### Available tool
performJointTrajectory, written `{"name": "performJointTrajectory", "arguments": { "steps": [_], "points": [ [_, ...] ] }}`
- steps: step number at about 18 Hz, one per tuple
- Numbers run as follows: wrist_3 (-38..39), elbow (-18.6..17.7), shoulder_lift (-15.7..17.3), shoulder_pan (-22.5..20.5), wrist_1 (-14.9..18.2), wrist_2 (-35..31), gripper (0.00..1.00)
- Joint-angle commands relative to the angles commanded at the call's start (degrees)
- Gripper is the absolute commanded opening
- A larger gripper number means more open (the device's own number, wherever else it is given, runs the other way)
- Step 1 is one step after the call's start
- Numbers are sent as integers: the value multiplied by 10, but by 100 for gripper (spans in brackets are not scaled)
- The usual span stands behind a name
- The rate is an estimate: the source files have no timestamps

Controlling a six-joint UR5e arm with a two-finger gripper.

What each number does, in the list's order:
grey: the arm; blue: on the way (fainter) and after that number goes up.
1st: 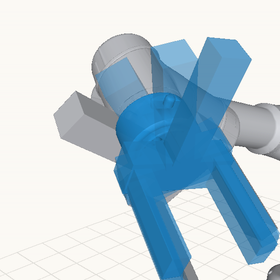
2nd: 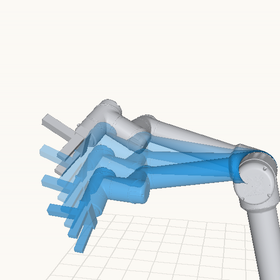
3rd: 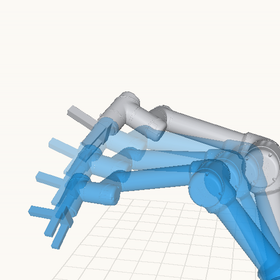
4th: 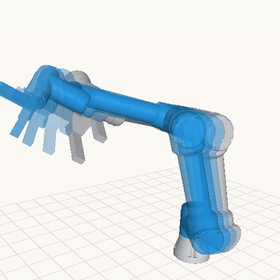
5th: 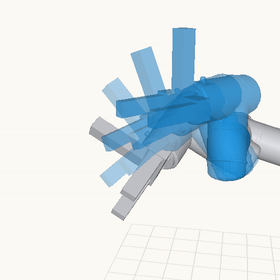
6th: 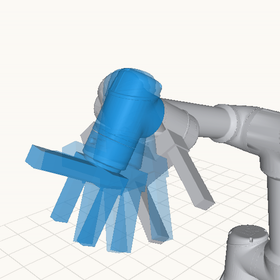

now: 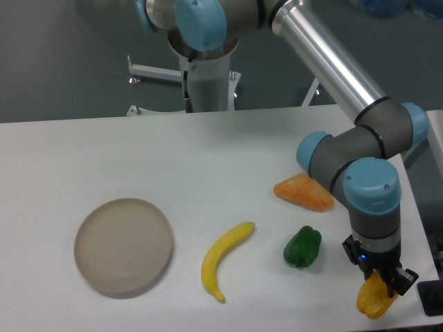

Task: Place the yellow pepper on the plate
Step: 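Lift the yellow pepper held in the gripper off the table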

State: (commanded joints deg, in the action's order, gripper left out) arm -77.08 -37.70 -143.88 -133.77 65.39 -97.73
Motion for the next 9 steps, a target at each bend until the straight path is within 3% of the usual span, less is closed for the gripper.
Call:
{"name": "performJointTrajectory", "arguments": {
  "steps": [5, 9],
  "points": [
    [10, -34, 25, 7, 3, -2, 44],
    [55, -104, 80, 29, 24, -1, 44]
  ]
}}
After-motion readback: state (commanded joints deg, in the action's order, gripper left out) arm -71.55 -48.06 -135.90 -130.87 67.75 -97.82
